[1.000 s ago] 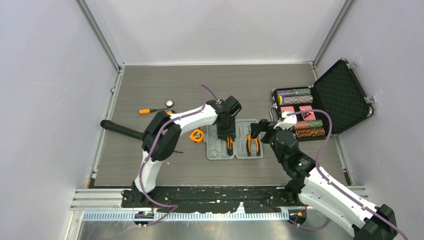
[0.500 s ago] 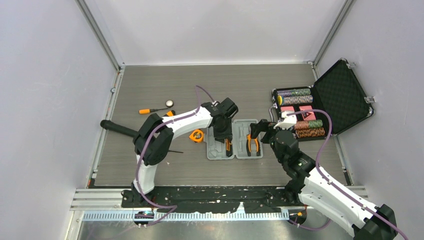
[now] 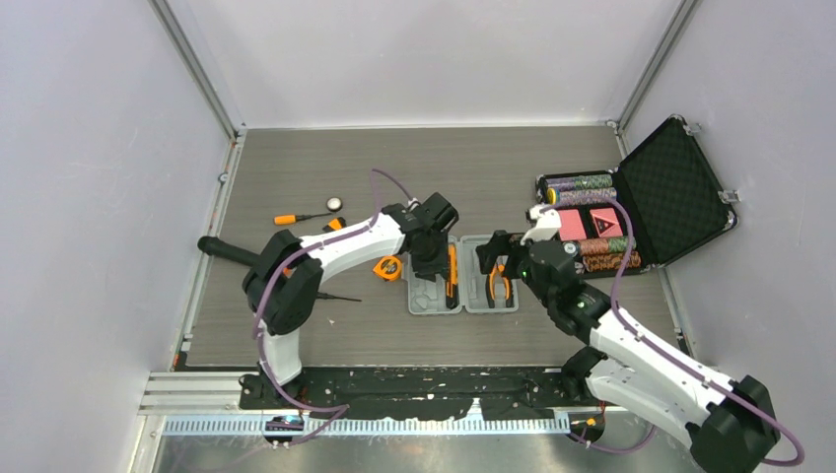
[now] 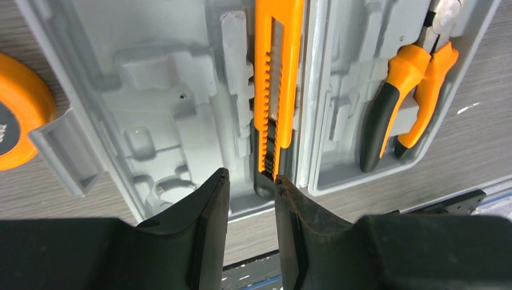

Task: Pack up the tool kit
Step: Place the knife in the toolbox, then adjust the knife in the toolbox.

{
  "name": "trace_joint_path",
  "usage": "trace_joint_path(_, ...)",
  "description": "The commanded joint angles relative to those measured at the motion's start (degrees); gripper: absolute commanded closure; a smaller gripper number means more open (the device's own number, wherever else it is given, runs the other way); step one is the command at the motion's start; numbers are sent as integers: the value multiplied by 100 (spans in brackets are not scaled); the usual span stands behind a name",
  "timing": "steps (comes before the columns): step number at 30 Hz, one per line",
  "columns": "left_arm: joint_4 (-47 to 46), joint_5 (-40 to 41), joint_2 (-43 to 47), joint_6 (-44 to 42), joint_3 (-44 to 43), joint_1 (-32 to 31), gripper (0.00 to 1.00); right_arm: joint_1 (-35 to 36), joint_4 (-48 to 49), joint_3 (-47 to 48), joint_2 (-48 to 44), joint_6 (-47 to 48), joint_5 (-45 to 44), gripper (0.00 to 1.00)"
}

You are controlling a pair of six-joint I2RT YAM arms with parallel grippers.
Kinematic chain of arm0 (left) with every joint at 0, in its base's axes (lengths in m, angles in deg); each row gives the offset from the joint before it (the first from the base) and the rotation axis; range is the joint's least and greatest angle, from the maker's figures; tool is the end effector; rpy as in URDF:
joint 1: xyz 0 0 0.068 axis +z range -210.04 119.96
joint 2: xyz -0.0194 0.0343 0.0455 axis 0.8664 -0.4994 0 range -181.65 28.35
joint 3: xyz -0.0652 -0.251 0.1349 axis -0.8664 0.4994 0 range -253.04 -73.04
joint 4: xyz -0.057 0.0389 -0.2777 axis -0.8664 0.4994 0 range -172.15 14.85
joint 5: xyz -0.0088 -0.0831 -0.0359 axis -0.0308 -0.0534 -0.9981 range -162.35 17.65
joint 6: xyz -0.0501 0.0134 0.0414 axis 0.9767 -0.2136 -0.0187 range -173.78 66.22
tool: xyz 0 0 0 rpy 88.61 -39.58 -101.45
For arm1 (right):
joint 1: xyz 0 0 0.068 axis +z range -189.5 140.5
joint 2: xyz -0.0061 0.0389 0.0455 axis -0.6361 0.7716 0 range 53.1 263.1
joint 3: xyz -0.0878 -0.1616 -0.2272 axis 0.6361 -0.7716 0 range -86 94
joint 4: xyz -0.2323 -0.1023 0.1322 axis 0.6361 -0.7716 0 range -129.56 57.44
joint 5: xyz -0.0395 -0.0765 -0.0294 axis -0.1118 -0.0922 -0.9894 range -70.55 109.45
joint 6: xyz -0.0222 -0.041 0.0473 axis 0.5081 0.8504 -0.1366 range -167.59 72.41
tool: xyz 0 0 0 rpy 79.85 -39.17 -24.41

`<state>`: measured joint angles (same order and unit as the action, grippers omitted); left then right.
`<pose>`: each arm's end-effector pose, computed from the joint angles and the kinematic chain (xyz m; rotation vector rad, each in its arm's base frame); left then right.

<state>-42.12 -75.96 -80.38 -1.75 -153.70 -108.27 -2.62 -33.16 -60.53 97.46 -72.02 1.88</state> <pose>0.2813 -0.3199 0.1905 -0.0786 2.9032 -0.4901 0.1776 0.1134 0.2397 0.0002 1.9179 0.4338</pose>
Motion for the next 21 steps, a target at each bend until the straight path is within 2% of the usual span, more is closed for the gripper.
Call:
trace_joint_path(1,-340,7,688,-156,422,78,66,-37,-346,779,709,105,774,8)
trace_joint_path(10,-832,91,1685,-416,1457,330,67,-50,-987,1675,2596,-158,2208,21)
trace_joint_path(15,-996,70,1966,-500,1820,553,67,-54,-1043,1873,3275,-245,2538,27)
trace_joint_path(21,-1124,48,2273,-538,2301,874,68,-50,-1073,2031,3674,-320,2429,38)
